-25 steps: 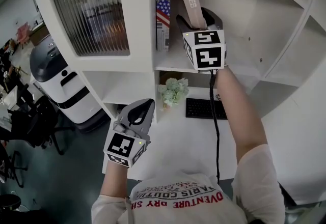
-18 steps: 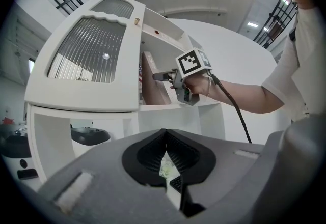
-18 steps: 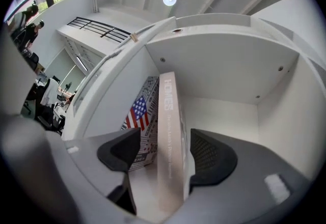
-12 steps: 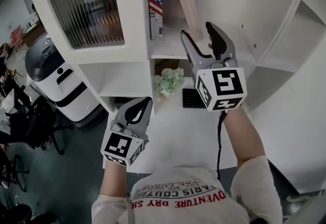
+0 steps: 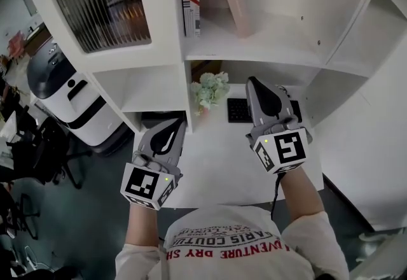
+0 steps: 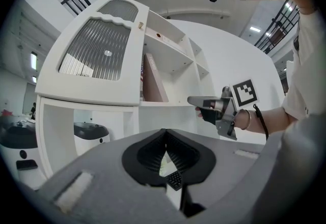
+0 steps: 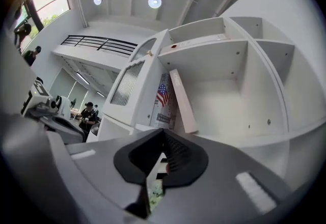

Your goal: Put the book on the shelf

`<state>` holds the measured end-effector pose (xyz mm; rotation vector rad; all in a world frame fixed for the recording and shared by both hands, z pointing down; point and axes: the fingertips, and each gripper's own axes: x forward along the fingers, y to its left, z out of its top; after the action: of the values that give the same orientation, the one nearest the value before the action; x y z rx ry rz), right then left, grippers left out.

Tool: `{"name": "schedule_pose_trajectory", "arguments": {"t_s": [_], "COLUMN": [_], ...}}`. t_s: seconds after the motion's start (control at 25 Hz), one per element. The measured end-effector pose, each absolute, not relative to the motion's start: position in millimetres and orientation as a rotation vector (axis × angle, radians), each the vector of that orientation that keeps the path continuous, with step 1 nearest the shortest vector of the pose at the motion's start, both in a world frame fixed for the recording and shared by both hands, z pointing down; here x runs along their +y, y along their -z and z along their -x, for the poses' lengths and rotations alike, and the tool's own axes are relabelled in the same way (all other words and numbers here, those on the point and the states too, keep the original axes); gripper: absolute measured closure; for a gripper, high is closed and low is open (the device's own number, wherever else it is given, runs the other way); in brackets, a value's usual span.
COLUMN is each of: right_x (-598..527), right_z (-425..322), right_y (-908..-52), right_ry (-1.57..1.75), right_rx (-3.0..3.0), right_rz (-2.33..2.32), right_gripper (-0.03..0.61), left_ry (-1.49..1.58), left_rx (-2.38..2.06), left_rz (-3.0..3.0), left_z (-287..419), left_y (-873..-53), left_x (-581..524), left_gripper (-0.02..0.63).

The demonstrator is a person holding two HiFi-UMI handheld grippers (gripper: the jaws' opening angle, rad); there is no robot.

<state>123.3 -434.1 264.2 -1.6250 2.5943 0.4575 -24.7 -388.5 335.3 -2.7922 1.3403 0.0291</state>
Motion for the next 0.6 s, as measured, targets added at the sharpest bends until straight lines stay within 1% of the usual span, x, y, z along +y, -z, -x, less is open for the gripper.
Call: {"name": "schedule_pose_trajectory", "arguments": {"t_s": [0.28,0.6], "right_x": [-420,-405], "right_z": [-141,-146], "right_y": [-334,-388], "right_ry": [-0.216,-0.154], "right_rx": [2.654,2.732], "right_rz": [1.658,1.661], "right_gripper": [0.578,0.578], "left_ry": [-0.017,0.005], "left_rx": [1.331,1.312], "left_rz": [2.791,2.812], "left_z": [19,9], "left_y": [-343,-353], "left_x": [-386,-386], "left_gripper": [0.609,0.609]}}
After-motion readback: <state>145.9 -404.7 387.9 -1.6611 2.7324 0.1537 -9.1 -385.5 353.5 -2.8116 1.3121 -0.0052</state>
